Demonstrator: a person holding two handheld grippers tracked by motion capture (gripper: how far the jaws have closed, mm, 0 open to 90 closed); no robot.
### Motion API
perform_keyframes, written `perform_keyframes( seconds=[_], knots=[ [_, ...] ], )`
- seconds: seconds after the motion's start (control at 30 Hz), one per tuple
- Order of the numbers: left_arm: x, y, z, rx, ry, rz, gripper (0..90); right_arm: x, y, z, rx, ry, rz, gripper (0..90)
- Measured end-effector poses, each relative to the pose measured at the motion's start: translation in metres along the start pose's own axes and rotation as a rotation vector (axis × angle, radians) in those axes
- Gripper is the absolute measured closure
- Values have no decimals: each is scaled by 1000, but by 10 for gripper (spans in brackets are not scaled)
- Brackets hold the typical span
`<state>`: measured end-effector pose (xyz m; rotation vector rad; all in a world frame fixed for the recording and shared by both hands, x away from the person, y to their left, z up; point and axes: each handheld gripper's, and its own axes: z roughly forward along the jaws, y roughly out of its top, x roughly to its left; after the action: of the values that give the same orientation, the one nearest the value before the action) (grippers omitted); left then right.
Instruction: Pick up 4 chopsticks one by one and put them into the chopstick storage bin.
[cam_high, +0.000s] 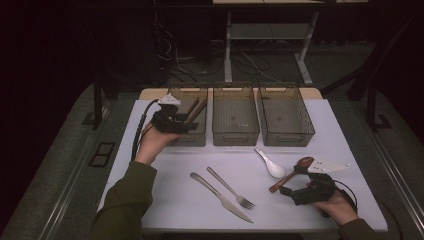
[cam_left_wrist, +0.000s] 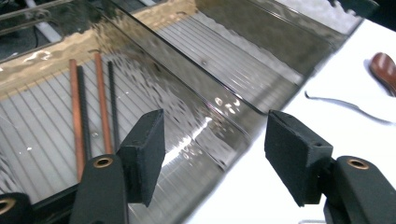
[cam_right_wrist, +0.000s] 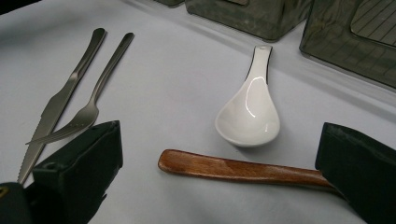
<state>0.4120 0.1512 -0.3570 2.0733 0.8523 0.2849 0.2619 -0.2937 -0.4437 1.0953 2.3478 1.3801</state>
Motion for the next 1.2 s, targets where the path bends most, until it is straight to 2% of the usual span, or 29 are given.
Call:
perform_keyframes(
  seconds=[0.13, 0.33, 0.4, 0.6, 0.7, 0.97, 1.2],
  knots=[
    [-11, -12, -6, -14, -16, 13, 348, 0, 0, 0, -3, -2, -4, 5],
    [-25, -33, -11, -6, -24, 33, 313, 0, 0, 0, -4, 0, -3, 5],
    [-28, -40, -13, -21, -29, 15, 305, 0, 0, 0, -3, 0, -3, 5],
    [-36, -56, -19, -32, -43, 9, 266, 1, 1, 0, -3, 0, -3, 5],
    [-43, -63, -21, -53, -51, 7, 231, 1, 0, 0, -3, 1, -5, 5],
    [-61, -85, -26, -81, -41, 6, 129, 2, 0, -1, -2, 1, -7, 5],
    [-74, -106, -24, -79, -59, 25, 59, 2, 0, -1, -4, 1, -9, 5]
  ],
)
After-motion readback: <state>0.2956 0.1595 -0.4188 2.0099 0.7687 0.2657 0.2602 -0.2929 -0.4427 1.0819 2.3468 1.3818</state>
